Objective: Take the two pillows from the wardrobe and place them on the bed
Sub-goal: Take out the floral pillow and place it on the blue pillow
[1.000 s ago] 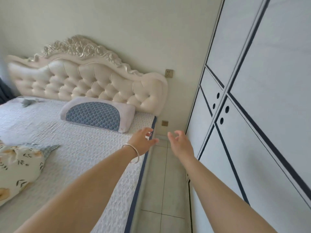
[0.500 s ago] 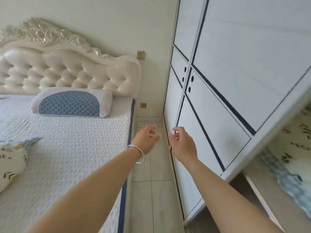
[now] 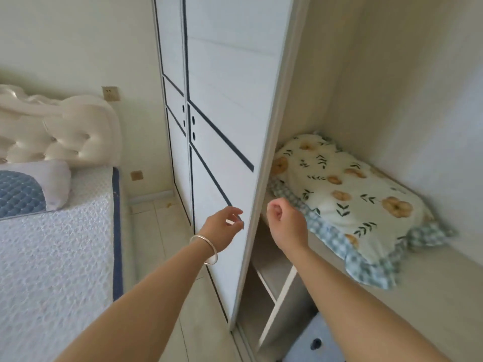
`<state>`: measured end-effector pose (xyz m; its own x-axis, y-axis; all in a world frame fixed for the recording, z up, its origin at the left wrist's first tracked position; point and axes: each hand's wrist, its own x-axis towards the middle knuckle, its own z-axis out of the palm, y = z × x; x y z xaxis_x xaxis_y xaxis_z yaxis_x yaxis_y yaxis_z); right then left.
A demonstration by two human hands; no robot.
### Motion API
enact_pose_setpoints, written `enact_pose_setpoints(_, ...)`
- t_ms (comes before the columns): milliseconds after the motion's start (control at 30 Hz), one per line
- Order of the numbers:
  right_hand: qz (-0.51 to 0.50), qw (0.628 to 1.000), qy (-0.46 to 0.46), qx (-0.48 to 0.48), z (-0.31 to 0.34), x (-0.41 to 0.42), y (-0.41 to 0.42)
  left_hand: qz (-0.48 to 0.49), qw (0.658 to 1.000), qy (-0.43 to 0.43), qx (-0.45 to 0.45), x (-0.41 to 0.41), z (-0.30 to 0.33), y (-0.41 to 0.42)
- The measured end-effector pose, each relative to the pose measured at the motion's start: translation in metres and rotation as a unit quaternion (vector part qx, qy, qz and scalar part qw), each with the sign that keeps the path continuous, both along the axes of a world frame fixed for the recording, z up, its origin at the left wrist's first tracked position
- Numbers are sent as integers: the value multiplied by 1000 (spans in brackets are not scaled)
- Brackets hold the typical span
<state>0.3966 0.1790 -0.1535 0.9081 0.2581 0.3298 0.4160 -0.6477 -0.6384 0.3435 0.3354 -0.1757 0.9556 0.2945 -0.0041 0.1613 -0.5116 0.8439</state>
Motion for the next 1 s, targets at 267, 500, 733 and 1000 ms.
enact_pose_setpoints(267, -116, 993, 15, -30, 0, 54, -119, -98, 995, -14, 14, 71, 18, -122)
enact_pose_setpoints(500, -185, 954, 45, -230, -27, 101, -185, -138, 987, 74, 35, 143, 4, -173)
enact_pose_setpoints(733, -184, 922, 119, -318, -33, 167, -198, -121, 984, 126, 37, 231, -3, -188)
enact_pose_setpoints(1000, -155, 918, 172, -321, -34, 234, -190, -17, 984, 163, 76, 311, -22, -192)
